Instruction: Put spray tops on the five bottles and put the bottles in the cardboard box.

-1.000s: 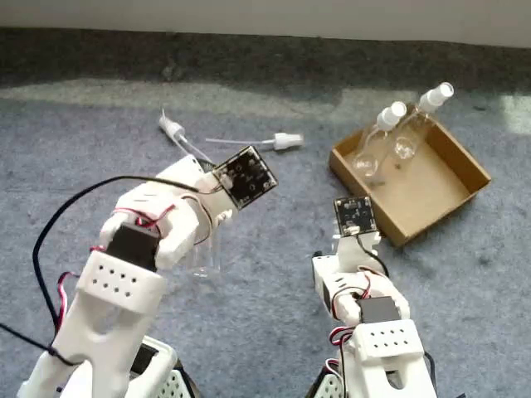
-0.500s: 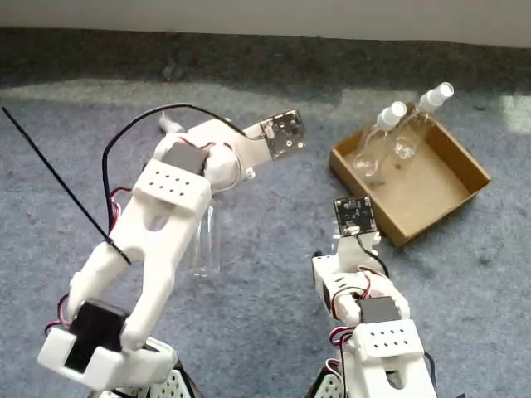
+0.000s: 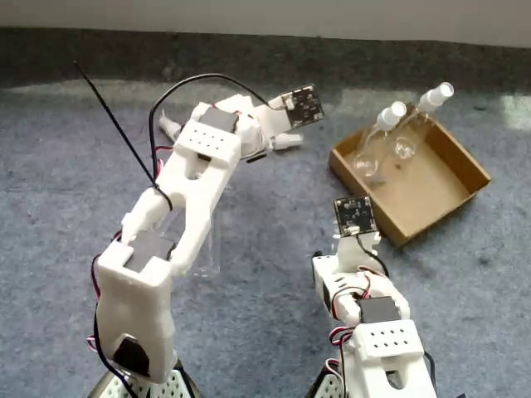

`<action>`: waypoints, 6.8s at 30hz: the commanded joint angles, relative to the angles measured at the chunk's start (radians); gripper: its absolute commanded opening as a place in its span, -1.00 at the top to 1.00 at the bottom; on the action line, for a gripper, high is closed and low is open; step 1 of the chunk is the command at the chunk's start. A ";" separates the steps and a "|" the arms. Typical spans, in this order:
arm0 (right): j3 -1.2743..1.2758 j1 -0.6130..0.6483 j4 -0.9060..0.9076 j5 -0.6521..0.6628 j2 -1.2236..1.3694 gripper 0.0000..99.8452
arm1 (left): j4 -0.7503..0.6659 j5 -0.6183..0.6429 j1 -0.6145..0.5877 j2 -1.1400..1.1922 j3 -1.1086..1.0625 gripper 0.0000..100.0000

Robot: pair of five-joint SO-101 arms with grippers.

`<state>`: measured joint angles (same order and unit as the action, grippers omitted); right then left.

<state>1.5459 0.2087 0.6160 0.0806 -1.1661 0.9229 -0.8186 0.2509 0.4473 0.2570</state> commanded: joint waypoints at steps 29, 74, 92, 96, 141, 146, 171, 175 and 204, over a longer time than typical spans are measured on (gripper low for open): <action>-0.004 -0.004 -0.019 -0.002 -0.012 0.74 | 0.210 0.083 0.082 0.875 1.162 0.86; -0.007 -0.008 -0.019 -0.002 -0.012 0.74 | 0.821 0.103 0.076 0.516 1.406 0.99; -0.005 -0.008 -0.019 -0.002 -0.012 0.74 | 0.838 0.405 -0.306 0.183 1.399 0.99; -0.005 -0.008 -0.019 -0.002 -0.012 0.74 | 0.839 0.405 -0.404 0.139 1.399 0.99; 0.024 -0.008 -0.084 -0.002 -0.012 0.74 | 0.839 0.408 -0.700 -0.576 0.816 0.99; 0.024 -0.008 -0.084 -0.002 -0.012 0.74 | 0.839 0.408 -0.700 -0.697 0.668 0.99; 0.025 -0.008 -0.084 -0.002 -0.012 0.74 | 0.801 0.405 -0.702 -1.110 -0.243 0.98; 0.025 -0.008 -0.084 -0.002 -0.012 0.74 | 0.663 0.405 -0.704 -1.164 -0.461 0.98; 0.025 -0.008 -0.084 -0.002 -0.012 0.74 | -0.186 0.402 -0.711 -1.534 -1.455 0.98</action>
<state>1.5719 0.2087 0.5593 0.0806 -1.1676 0.8723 -0.4212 -0.4488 -1.0717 -1.1592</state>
